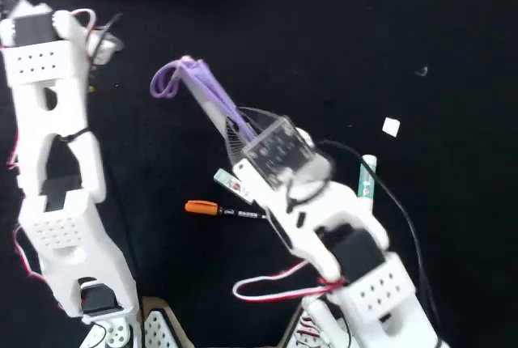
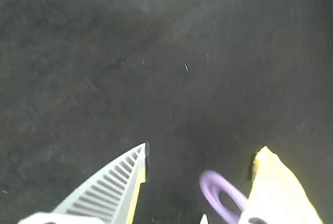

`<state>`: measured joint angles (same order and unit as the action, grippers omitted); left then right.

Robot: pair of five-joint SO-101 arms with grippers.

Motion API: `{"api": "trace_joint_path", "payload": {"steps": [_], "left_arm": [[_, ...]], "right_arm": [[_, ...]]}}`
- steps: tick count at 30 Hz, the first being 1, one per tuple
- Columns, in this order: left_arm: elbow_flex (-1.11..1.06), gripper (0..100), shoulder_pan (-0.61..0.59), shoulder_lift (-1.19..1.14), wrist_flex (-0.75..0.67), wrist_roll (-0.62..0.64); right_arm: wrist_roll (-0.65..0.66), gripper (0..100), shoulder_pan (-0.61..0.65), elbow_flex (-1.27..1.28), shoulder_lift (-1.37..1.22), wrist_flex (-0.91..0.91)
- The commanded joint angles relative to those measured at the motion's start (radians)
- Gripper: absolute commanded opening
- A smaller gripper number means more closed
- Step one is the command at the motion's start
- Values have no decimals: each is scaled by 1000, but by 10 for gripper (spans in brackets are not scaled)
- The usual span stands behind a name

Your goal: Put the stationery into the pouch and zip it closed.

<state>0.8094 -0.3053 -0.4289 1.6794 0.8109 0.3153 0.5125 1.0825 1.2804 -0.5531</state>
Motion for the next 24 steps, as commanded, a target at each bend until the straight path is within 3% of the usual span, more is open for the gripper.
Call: {"api": "trace_joint_path", "payload": {"steps": [1, 10, 15, 24], "left_arm": [[47, 326, 1, 11, -17, -8], [36, 327, 196, -115, -11, -52], [102, 327, 274, -104, 81, -115], [130, 327, 271, -130, 78, -28]], "right_arm": [[-11, 11, -12, 30, 165, 6], [-15, 11, -5, -18, 262, -87], [-9, 11, 61, -70, 372, -149], [-6, 11, 9, -127, 538, -244]]}}
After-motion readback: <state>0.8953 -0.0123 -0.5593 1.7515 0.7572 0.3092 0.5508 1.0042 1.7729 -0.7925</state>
